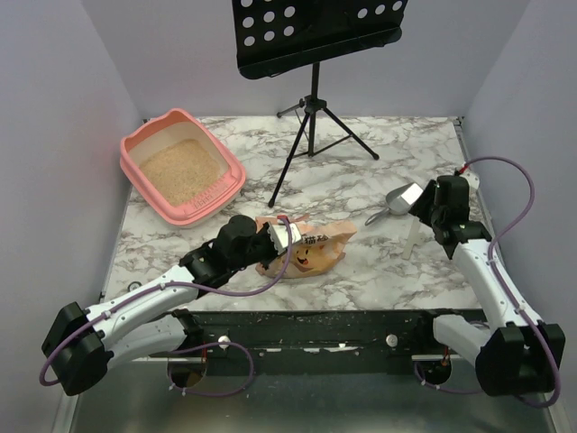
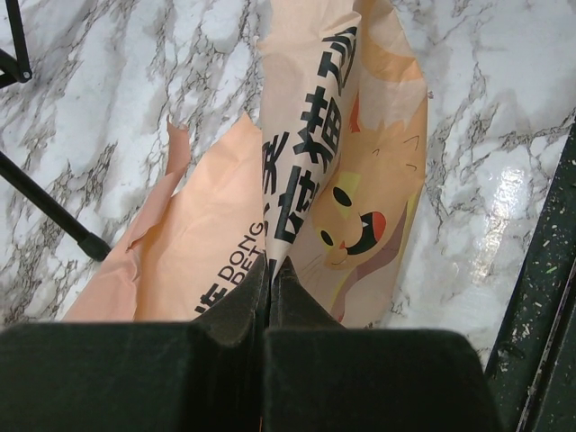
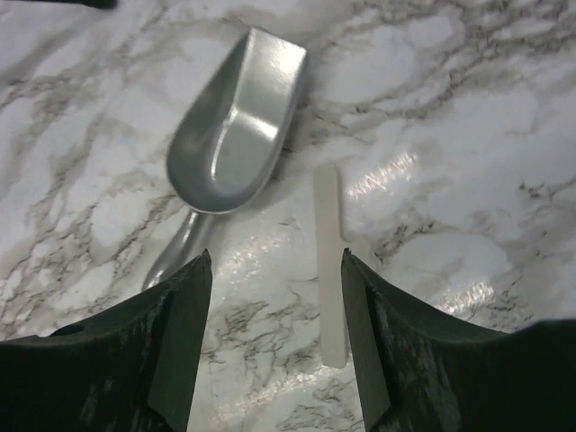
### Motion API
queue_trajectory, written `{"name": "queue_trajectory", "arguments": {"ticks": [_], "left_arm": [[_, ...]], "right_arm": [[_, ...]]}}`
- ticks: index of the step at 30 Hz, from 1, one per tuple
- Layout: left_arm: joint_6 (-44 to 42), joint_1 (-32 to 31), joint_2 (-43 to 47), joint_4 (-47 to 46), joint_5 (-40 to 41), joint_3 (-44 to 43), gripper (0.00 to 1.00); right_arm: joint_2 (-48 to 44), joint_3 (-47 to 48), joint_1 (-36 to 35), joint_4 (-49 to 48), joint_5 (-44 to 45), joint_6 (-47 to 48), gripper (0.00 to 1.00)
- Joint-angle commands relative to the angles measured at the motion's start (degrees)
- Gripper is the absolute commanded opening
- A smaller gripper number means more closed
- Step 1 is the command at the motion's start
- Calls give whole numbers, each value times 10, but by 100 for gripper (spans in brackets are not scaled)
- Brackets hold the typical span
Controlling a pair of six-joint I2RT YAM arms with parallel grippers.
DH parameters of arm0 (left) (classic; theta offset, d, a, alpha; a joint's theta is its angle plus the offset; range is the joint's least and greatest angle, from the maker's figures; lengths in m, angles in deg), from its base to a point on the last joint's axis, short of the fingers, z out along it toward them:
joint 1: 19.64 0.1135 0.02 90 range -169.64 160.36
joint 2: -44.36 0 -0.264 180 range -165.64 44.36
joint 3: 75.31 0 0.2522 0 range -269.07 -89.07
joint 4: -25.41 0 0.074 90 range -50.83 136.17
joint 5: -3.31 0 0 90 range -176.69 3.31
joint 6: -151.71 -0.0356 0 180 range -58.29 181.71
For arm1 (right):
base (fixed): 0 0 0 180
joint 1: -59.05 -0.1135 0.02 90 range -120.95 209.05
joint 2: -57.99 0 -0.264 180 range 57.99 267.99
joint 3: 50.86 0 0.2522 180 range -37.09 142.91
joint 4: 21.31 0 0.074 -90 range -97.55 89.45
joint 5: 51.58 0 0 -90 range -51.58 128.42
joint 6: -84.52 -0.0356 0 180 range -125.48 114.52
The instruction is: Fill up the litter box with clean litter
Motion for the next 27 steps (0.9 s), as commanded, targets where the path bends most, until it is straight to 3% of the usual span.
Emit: {"name": "queue_trajectory", "arguments": {"ticks": [1,9,27], "left_arm": [[7,-3,-1,-34,20,-29,0],[9,-3,0,-36,18,-32,0],[16,-5,0,-32,12,-34,0]], "right_arm": [[38,-37,41,-9,-49,-66,66],[82,-85,98,-51,-73,-86,62],[128,-113,120,-95,-101,-93,56]]}}
